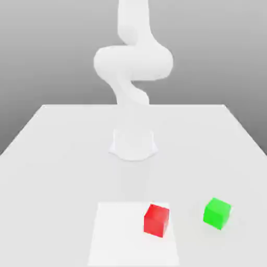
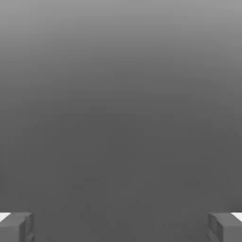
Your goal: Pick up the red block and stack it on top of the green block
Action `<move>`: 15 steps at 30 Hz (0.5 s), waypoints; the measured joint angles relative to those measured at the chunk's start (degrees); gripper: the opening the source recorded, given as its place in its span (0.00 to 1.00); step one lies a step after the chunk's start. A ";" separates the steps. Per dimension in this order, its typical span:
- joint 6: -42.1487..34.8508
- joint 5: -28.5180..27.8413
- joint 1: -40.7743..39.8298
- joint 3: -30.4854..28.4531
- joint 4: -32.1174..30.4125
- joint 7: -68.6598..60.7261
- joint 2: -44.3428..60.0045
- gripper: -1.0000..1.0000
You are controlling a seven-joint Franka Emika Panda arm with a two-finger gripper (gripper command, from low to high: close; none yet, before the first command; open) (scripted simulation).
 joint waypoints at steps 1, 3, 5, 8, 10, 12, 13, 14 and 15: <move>1.30 1.11 0.38 -0.11 -1.20 0.70 2.43 0.50; 3.68 3.02 1.00 -0.06 -3.43 2.09 6.91 0.50; 5.96 4.60 1.55 0.27 -5.58 3.62 11.22 0.50; 9.36 6.39 2.16 1.24 -8.77 6.30 17.59 0.50; 11.64 7.18 2.29 2.26 -10.91 8.38 21.80 0.50; 13.98 7.32 2.41 3.27 -13.05 10.93 25.96 0.50; 15.19 7.12 2.42 3.79 -14.14 12.39 28.02 0.50; 16.40 6.72 2.39 4.31 -15.23 13.99 30.07 0.50; 17.63 6.10 2.32 4.81 -16.32 15.75 32.10 0.50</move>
